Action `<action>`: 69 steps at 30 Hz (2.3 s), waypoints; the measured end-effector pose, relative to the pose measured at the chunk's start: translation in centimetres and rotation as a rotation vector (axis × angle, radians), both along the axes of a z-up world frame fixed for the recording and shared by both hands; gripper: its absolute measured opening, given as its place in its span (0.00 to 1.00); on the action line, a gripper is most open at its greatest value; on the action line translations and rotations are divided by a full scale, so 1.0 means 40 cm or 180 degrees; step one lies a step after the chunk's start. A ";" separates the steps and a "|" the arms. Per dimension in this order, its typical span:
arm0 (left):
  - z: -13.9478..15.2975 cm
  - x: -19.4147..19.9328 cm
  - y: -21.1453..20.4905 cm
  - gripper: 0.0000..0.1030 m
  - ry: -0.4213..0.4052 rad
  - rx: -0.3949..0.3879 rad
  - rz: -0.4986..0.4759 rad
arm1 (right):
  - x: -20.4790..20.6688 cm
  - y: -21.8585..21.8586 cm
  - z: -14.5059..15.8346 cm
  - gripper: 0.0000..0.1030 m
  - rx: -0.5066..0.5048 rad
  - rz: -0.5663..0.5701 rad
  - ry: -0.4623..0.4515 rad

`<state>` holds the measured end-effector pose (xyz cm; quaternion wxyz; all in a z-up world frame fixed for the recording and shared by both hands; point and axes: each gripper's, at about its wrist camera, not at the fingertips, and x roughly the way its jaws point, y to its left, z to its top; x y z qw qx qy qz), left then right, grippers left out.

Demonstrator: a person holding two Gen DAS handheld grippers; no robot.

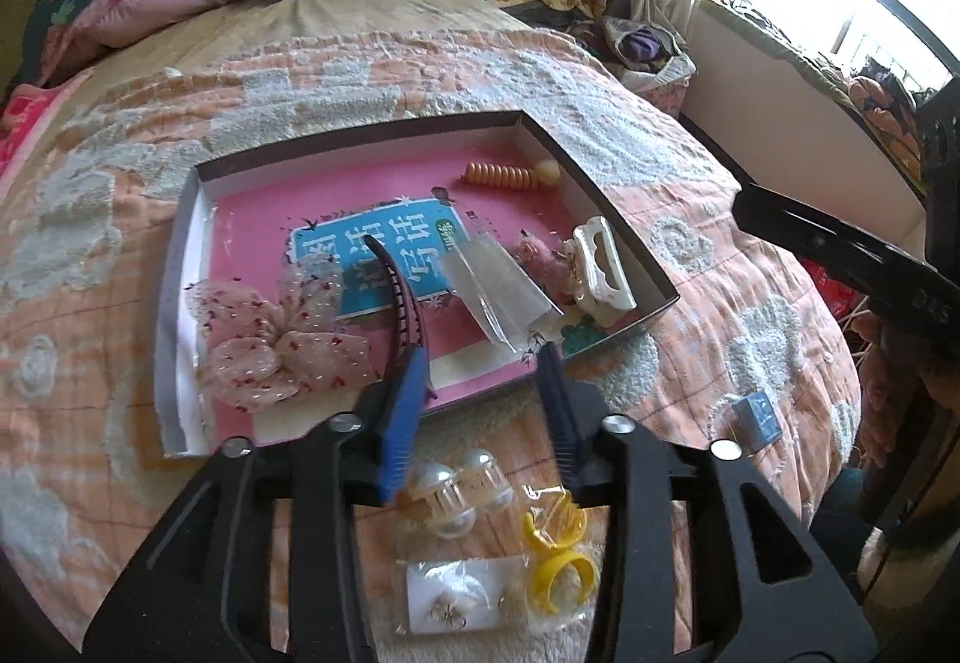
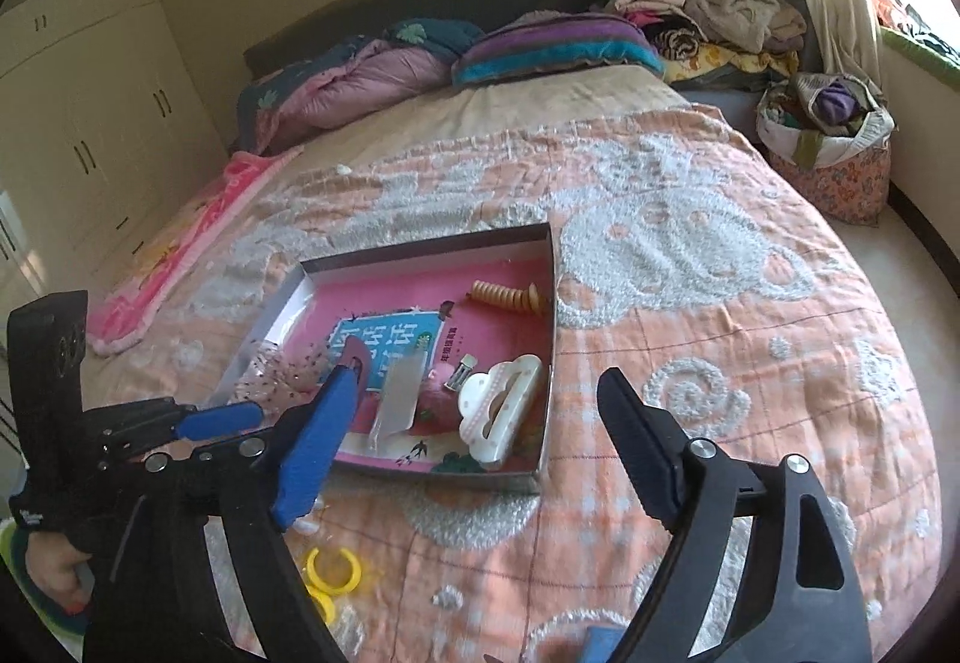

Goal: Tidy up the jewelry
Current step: 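Withdraw both open tools from the box back over the remaining jewelry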

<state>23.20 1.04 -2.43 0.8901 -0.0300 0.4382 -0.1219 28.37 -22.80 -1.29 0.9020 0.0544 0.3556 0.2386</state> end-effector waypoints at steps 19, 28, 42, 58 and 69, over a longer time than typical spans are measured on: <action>0.184 -0.119 0.026 0.91 -0.0462 0.0119 0.0186 | -0.139 -0.045 0.172 0.86 0.0097 -0.0006 -0.0447; 0.248 -0.175 0.033 0.91 -0.0652 0.0097 0.0244 | -0.211 -0.080 0.247 0.86 0.0182 -0.0008 -0.0676; 0.284 -0.261 0.035 0.91 -0.0815 0.0136 0.0235 | -0.321 -0.098 0.296 0.87 0.0226 0.0049 -0.0895; 0.227 -0.329 0.049 0.91 -0.0744 0.0165 0.0255 | -0.355 -0.092 0.215 0.87 0.0161 0.0070 -0.0711; 0.130 -0.342 0.064 0.91 -0.0521 0.0216 0.0300 | -0.371 -0.089 0.167 0.87 0.0112 0.0085 -0.0597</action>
